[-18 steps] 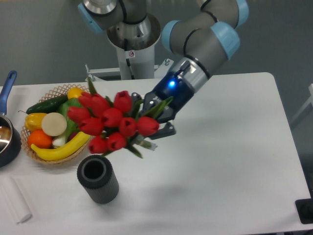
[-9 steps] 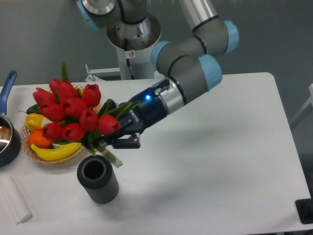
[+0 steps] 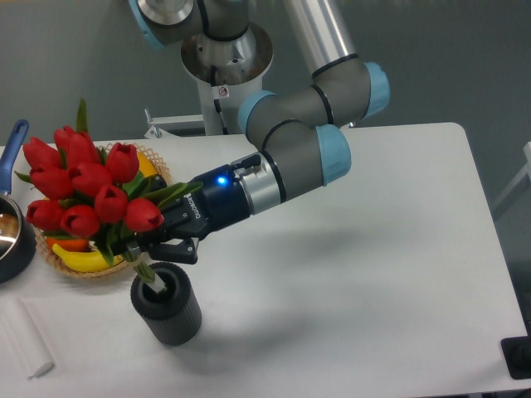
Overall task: Insert the flowers into the vase
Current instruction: 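Lower the tulip stems into the grey vase opening, then push the tulip bunch down into the vase and straighten it upright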
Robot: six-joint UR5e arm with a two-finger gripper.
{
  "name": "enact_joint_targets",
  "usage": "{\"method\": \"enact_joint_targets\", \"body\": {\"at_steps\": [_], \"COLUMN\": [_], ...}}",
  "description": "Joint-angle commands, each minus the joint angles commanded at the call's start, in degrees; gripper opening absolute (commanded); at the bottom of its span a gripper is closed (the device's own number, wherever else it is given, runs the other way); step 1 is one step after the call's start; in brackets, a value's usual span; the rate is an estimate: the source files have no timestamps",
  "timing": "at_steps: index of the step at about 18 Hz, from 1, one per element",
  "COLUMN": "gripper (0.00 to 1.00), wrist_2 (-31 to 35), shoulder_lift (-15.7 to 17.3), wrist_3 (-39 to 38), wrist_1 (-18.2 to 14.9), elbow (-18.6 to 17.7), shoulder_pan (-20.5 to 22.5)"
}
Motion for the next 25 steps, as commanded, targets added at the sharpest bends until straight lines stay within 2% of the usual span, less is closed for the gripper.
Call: {"method": "enact_joint_targets", "body": {"at_steps": [11,14,17,22,25], "gripper": [0.15,0.15,0.15,0.15,0.15], "wrist_2": [0.26,0.88,0.97,0.97,0.97], "shoulder_lift": [-0.18,-2.37,-2.90,-5.44,-6.24], "wrist_3": [0.09,0.88,1.05,7.28,8.17], "wrist_1": [0.00,0.00,0.00,0.00,0.00], "elbow": [-4.65,-5.10,-6.59,-7.91,-8.26], "shoulder_pan": [0.26,0.26,0.35,0.61,0.62]}}
